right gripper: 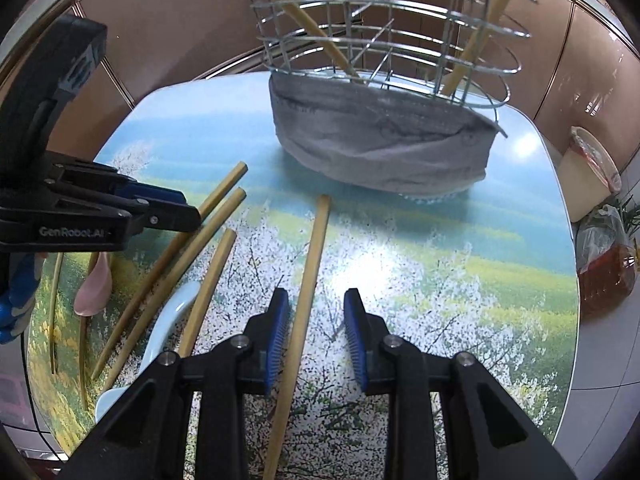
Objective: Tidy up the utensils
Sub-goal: 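Close the left tool on a chopstick while the right tool grasps another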
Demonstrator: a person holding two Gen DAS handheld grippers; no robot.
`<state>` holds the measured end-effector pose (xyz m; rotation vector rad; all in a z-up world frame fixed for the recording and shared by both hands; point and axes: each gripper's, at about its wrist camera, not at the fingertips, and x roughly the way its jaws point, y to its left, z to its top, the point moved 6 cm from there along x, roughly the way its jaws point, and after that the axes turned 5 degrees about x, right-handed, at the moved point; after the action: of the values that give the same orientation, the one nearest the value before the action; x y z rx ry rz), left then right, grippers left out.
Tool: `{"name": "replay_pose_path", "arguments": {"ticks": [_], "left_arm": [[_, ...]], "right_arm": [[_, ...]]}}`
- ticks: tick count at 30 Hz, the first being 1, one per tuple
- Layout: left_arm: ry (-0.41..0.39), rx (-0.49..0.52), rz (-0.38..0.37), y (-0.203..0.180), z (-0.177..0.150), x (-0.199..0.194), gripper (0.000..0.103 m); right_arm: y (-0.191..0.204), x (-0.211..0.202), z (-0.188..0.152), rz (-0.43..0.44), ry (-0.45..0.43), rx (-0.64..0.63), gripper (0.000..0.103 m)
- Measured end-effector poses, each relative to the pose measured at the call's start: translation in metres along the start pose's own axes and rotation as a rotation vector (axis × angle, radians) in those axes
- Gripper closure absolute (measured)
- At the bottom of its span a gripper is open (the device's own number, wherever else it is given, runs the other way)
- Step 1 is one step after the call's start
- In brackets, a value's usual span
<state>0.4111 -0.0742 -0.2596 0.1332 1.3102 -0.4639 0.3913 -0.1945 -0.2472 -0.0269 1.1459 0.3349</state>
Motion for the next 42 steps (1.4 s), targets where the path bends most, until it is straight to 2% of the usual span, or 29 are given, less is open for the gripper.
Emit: {"name": "replay_pose_path", "arguments": {"ticks": [3,6,7,12,17,21,24,33,42], "left_arm": [[0.002,-0.005,0.005,0.004,-0.001,0.0,0.083],[0.004,-0.001,0.013,0.017,-0.004,-0.008,0.087],[0.003,0.001,0.014,0.019,-0.005,-0.008,0.087],[0.004,0.004,0.018,0.02,-0.008,-0.009,0.09],[0.016,0.017,0.054,0.016,-0.009,-0.008,0.094],[-0.004,-0.007,0.071,0.019,-0.009,-0.009,0.097],[-0.065,-0.026,0.067,0.021,-0.011,-0.019,0.097],[-0.263,-0.081,0.033,0.015,-0.021,-0.085,0.097],[-0.428,-0.068,0.039,0.0,-0.045,-0.178,0.097]], "right_arm": [[0.004,0.006,0.005,-0.009,0.004,-0.008,0.077],[0.008,0.01,0.008,-0.027,0.014,-0.025,0.088],[0.009,0.011,0.009,-0.03,0.019,-0.028,0.094],[0.018,0.016,0.013,-0.048,0.034,-0.04,0.096],[0.024,0.019,0.012,-0.064,0.039,-0.041,0.096],[0.028,0.017,0.01,-0.025,0.002,-0.022,0.096],[0.033,0.004,0.008,-0.008,-0.048,-0.036,0.097],[0.037,-0.057,-0.002,0.025,-0.211,-0.022,0.097],[0.038,-0.133,-0.018,0.032,-0.359,-0.011,0.097]]}}
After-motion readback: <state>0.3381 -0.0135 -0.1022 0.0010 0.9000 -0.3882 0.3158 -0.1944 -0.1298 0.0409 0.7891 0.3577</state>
